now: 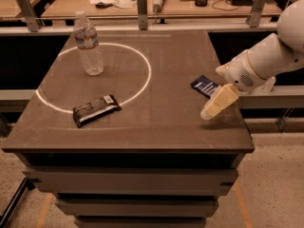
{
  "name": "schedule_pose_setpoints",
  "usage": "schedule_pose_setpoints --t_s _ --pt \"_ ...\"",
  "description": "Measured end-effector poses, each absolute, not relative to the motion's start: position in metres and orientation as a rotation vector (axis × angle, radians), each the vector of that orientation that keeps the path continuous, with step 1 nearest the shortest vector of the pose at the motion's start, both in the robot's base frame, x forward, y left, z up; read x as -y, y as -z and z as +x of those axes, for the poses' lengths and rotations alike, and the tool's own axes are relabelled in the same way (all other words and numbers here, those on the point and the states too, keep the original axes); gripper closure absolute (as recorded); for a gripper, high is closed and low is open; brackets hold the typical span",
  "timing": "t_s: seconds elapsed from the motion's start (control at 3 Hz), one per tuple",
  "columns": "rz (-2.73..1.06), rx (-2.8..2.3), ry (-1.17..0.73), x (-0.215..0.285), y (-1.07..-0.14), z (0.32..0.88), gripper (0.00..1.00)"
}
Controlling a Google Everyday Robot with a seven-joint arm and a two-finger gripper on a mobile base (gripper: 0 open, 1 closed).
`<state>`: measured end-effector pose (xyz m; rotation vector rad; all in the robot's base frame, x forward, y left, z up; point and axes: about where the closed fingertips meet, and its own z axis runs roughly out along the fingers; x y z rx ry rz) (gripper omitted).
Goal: Move rxbar blueberry near water bottle
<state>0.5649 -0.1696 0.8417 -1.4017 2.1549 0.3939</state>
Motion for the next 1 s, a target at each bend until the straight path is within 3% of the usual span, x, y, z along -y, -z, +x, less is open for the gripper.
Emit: schedule_pose_setpoints --t_s 0.33,1.0 --pt "-1.377 -2.179 -0.407 0.1758 -0.8334 0.5752 0.00" --pt "-1.341 -2.208 -0.413 0.1830 -0.8245 0.5798 0.49"
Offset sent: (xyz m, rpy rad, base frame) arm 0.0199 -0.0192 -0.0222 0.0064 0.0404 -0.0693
